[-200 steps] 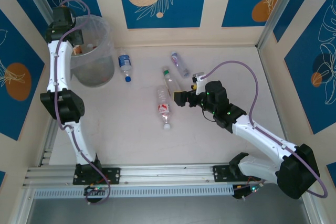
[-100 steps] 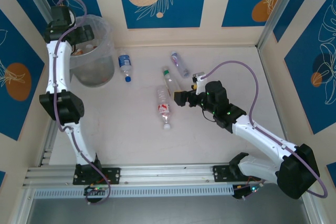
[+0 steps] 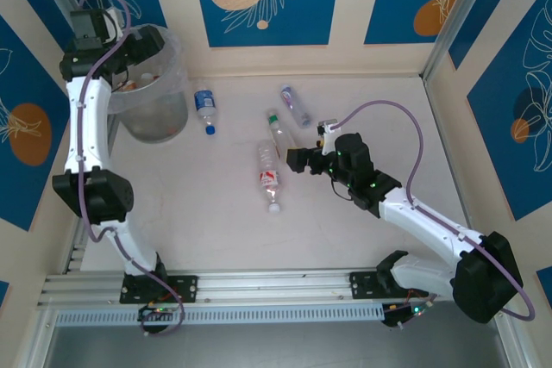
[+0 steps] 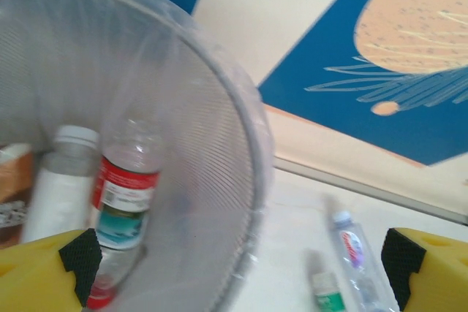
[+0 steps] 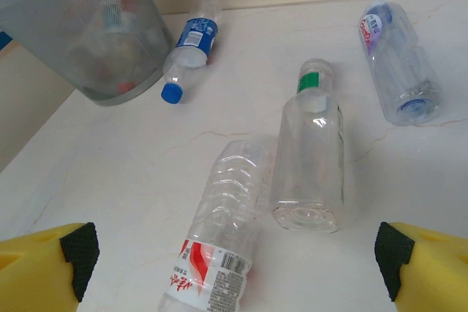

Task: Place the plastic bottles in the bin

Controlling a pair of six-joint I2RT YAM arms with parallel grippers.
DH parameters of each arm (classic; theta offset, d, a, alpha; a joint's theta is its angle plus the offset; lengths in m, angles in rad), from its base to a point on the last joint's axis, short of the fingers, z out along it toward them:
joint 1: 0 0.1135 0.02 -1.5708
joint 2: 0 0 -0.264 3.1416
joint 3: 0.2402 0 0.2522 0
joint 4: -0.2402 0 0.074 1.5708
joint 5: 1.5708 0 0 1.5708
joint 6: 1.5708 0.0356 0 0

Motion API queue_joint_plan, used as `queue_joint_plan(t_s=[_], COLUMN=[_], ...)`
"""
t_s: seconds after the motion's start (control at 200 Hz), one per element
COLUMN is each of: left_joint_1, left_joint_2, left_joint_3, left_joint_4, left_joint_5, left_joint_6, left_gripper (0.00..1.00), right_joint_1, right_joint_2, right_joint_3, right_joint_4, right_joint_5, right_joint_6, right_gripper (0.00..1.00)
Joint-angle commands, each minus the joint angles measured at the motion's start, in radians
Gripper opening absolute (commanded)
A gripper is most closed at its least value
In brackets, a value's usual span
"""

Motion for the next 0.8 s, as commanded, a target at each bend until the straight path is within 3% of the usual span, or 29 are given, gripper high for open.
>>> queue_joint_plan(t_s=[0.0, 0.205, 0.445, 0.795], left_joint_1=[-0.050, -0.200, -0.408, -0.488], left_joint_2=[-0.080, -0.218, -0.336, -0.342], left_joint_3=[-0.093, -0.325, -0.568, -0.816], left_joint_4=[0.099, 0.226, 0.302, 0.397], left_joint_5=[0.089, -0.008, -0.246, -0.353], left_joint_6=[-0.060, 0.017, 0.095, 0.078], left_gripper=[0.99, 0.99, 0.99, 1.00], right_joint_1=[-0.009, -0.014, -0.018, -0.052], right_joint_2=[0.001, -0.005, -0.007, -0.048], right_joint_3=[-0.006, -0.019, -0.048, -0.075], right_joint_4=[0.024, 0.050, 0.068, 0.050], right_joint_5=[0.041, 0.030, 0.041, 0.038], right_joint_6=[0.036, 0.062, 0.102, 0.146], right_gripper=[0.99, 0.99, 1.00, 0.99])
